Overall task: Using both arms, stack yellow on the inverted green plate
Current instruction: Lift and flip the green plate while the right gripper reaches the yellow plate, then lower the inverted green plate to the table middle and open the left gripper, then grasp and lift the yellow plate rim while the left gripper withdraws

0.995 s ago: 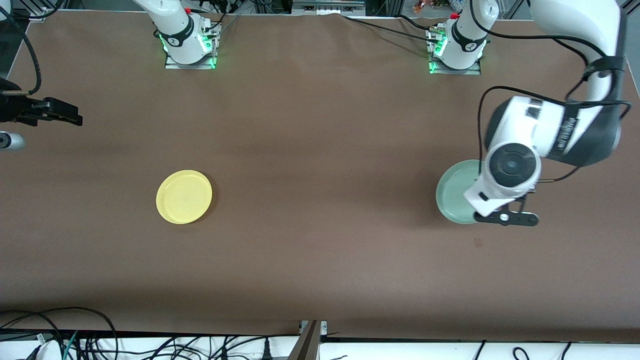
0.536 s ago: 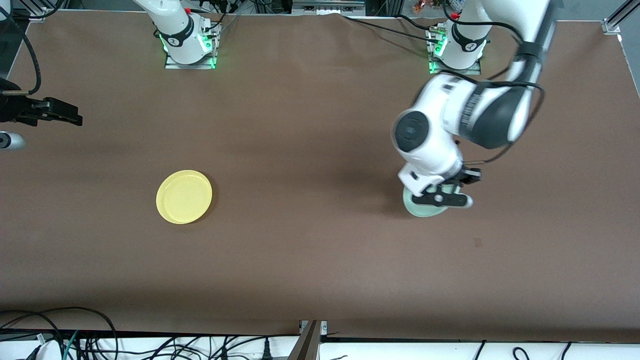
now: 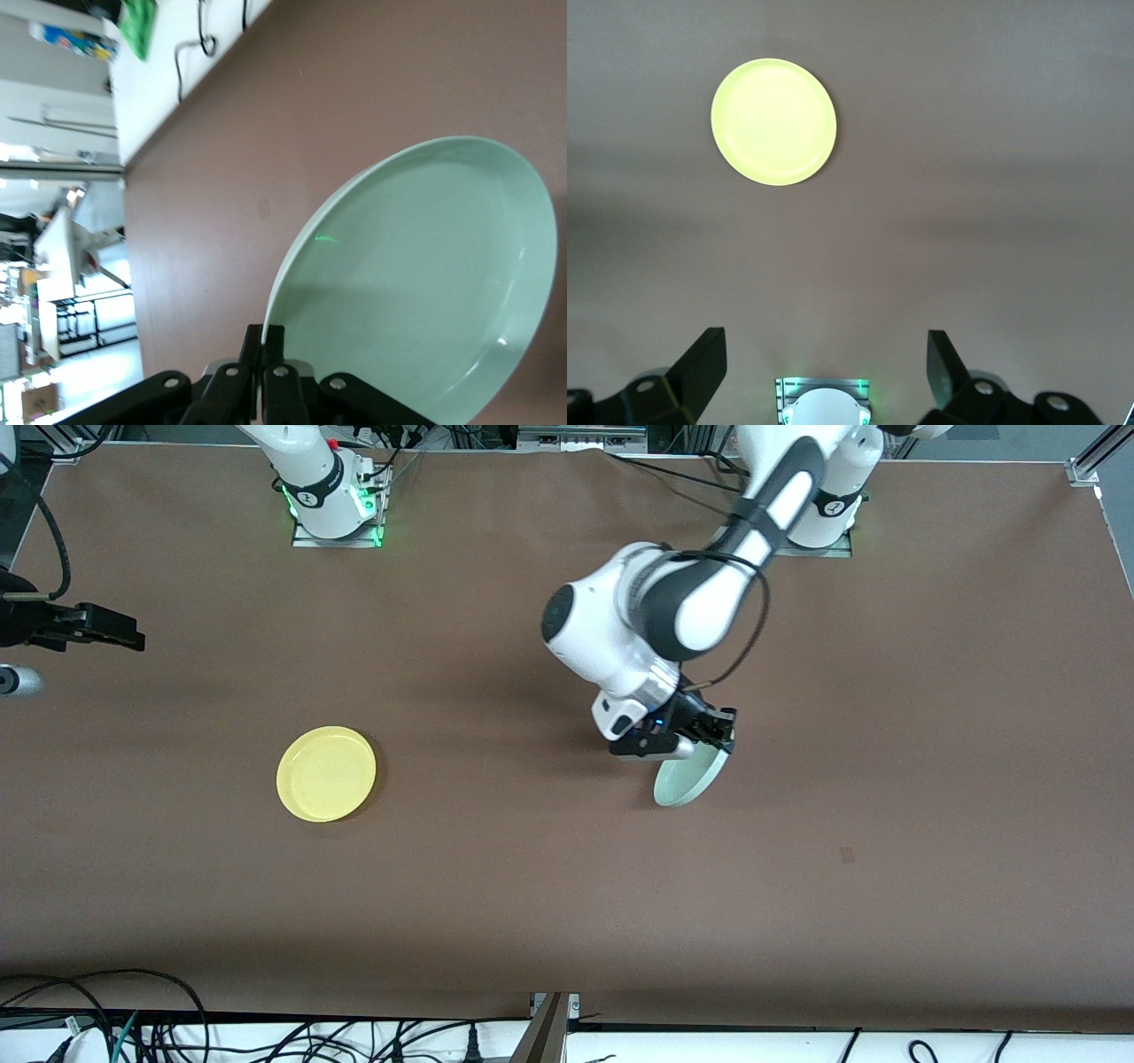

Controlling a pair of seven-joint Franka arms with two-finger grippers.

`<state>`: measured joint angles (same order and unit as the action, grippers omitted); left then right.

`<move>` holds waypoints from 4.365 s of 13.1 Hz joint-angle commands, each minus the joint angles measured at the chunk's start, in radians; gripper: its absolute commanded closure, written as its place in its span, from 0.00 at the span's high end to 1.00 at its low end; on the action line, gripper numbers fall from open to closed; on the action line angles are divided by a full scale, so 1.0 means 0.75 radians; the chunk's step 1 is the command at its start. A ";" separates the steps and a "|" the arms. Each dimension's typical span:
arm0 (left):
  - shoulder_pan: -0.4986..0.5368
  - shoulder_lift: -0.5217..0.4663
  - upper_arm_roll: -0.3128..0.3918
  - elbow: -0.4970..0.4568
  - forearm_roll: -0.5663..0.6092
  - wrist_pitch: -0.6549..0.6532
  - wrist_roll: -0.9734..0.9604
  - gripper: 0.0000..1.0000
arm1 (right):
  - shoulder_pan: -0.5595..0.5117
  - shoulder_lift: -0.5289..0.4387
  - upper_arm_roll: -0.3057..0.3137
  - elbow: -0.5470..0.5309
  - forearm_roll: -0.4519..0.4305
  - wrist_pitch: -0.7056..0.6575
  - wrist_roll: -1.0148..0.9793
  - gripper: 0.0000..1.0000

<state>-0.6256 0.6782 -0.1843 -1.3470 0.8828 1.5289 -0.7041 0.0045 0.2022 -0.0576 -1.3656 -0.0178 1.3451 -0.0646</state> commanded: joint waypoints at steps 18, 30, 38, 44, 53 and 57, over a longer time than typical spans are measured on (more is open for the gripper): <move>-0.718 0.484 0.485 0.252 0.361 -0.063 -0.145 0.00 | -0.141 0.442 0.052 -0.547 0.175 0.893 -0.077 1.00; -0.853 0.515 0.475 0.250 0.249 -0.083 -0.237 0.56 | -0.143 0.373 0.118 -0.871 0.344 1.385 -0.081 1.00; -0.911 0.491 0.434 0.264 0.065 -0.069 -0.333 1.00 | -0.145 0.401 0.118 -0.873 0.426 1.428 -0.155 0.78; -0.868 0.442 0.364 0.264 -0.187 0.115 -0.564 1.00 | -0.145 0.405 0.118 -0.871 0.429 1.426 -0.171 0.23; -0.484 0.154 0.358 0.260 -0.759 0.336 -0.342 1.00 | -0.143 0.367 0.146 -0.810 0.427 1.291 -0.194 0.00; -0.275 -0.002 0.362 0.258 -0.921 0.297 -0.135 1.00 | -0.143 0.336 0.187 -0.726 0.429 1.138 -0.178 0.00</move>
<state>-0.8875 0.7406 0.1027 -1.1255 0.2281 1.7734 -0.8626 -0.0967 0.4706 0.0656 -1.9310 0.2799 2.2503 -0.1867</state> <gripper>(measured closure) 0.000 0.982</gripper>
